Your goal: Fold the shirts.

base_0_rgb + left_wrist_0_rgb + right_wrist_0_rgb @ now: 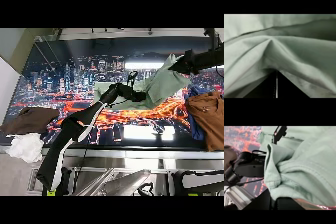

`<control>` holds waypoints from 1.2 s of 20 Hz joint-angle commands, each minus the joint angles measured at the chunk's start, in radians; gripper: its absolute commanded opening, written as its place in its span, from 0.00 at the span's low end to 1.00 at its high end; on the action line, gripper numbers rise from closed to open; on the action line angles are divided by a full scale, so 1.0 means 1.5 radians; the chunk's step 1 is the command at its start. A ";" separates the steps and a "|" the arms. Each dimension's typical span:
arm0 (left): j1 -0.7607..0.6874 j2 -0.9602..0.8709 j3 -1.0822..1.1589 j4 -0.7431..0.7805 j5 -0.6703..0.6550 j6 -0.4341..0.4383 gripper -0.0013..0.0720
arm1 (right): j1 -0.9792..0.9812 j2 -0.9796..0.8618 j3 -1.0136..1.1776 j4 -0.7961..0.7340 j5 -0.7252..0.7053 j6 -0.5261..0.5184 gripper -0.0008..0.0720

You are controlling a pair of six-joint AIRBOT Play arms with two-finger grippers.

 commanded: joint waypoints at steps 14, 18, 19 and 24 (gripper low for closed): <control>0.534 0.873 -0.172 -0.048 0.287 0.129 0.04 | 0.479 -0.246 0.007 0.022 0.689 0.037 0.04; 0.556 1.012 -0.292 -0.047 0.206 0.152 0.04 | 0.537 -0.259 0.027 -0.008 0.776 0.032 0.98; 0.556 1.037 -0.319 -0.047 0.194 0.156 0.04 | 0.506 -0.227 0.027 -0.025 0.715 0.032 0.98; 0.556 1.128 -0.448 -0.048 0.111 0.157 0.04 | 0.265 -0.112 0.027 -0.269 0.375 0.184 0.97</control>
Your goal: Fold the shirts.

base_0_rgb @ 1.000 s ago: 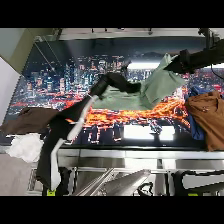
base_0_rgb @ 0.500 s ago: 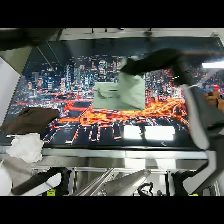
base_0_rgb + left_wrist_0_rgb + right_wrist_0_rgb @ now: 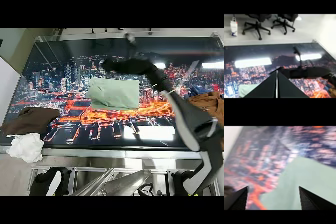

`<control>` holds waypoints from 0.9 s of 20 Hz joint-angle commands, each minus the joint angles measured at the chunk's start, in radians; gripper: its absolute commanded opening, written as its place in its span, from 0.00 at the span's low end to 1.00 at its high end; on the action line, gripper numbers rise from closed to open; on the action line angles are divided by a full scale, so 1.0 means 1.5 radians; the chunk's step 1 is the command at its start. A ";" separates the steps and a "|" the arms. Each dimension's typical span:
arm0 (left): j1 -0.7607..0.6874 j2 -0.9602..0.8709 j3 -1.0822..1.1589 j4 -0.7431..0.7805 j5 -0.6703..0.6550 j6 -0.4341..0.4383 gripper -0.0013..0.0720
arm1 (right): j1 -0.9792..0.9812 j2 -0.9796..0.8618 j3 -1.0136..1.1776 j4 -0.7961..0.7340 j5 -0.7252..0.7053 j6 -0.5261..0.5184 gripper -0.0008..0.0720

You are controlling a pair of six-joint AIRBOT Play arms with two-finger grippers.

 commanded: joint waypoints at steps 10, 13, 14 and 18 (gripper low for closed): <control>-0.131 0.034 -0.116 -0.001 -0.110 0.003 0.04 | -0.203 -0.112 -0.076 0.041 -0.331 0.082 0.97; -0.198 -0.005 -0.116 0.000 -0.129 0.003 0.04 | -0.168 -0.153 -0.075 0.082 -0.329 0.052 0.97; -0.220 -0.018 -0.116 0.000 -0.142 0.003 0.04 | -0.156 -0.158 -0.075 0.080 -0.322 0.052 0.97; -0.293 -0.061 -0.116 0.000 -0.180 0.003 0.04 | -0.129 -0.164 -0.074 0.081 -0.278 0.047 0.97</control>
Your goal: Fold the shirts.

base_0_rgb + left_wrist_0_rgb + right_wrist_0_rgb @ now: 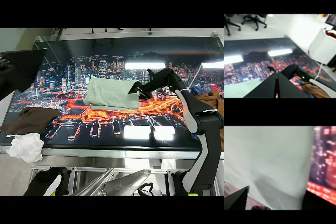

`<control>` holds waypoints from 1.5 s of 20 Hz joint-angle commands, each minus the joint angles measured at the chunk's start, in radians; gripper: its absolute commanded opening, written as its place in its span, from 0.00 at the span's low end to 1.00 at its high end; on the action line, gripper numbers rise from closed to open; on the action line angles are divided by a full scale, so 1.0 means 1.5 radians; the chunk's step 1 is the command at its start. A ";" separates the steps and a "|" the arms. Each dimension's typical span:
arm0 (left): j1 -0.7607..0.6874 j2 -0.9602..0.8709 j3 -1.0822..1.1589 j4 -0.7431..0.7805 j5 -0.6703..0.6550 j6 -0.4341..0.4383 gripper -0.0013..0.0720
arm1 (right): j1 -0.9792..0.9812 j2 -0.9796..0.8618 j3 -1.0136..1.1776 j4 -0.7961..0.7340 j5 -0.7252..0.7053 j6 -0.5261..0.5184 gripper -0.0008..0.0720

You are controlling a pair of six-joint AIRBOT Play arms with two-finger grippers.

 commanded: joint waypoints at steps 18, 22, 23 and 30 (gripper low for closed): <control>-0.080 0.050 -0.001 0.036 -0.044 0.000 0.04 | -0.373 0.413 0.094 -0.233 -0.063 0.142 0.04; -0.080 0.040 -0.001 0.036 -0.034 0.000 0.04 | -0.461 0.428 0.085 -0.436 -0.222 0.204 0.04; -0.080 0.034 -0.001 0.036 -0.026 0.000 0.04 | -0.468 0.428 0.070 -0.486 -0.266 0.204 0.04; -0.080 -0.024 -0.001 0.035 -0.009 0.000 0.04 | -0.469 0.485 -0.155 -0.622 -0.394 0.294 0.03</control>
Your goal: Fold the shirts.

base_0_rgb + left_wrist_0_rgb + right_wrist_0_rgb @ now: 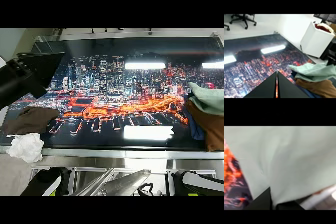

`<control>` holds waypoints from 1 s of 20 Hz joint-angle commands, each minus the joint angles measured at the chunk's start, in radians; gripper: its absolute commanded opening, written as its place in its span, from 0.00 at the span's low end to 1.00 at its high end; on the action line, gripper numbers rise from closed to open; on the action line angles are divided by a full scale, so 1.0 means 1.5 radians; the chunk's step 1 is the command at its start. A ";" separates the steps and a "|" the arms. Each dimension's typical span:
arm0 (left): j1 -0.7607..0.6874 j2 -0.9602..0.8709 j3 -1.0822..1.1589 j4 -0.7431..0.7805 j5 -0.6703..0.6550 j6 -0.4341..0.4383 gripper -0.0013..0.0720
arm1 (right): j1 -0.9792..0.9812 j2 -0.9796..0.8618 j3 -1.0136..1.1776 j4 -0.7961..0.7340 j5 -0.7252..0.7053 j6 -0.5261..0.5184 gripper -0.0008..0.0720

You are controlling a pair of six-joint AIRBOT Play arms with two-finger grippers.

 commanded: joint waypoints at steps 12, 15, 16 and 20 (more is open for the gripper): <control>-0.001 -0.046 0.001 -0.002 0.004 0.000 0.04 | 0.002 0.039 -0.061 -0.014 -0.081 0.056 0.28; -0.001 -0.046 0.001 -0.001 0.015 0.000 0.04 | 0.062 0.044 -0.050 0.121 0.007 0.016 0.04; -0.001 -0.046 0.000 -0.001 0.028 -0.001 0.04 | 0.109 0.047 -0.052 0.125 0.033 -0.006 0.03; -0.006 -0.072 -0.022 0.000 0.153 -0.060 0.04 | 0.376 0.137 -0.166 0.124 0.216 -0.097 0.03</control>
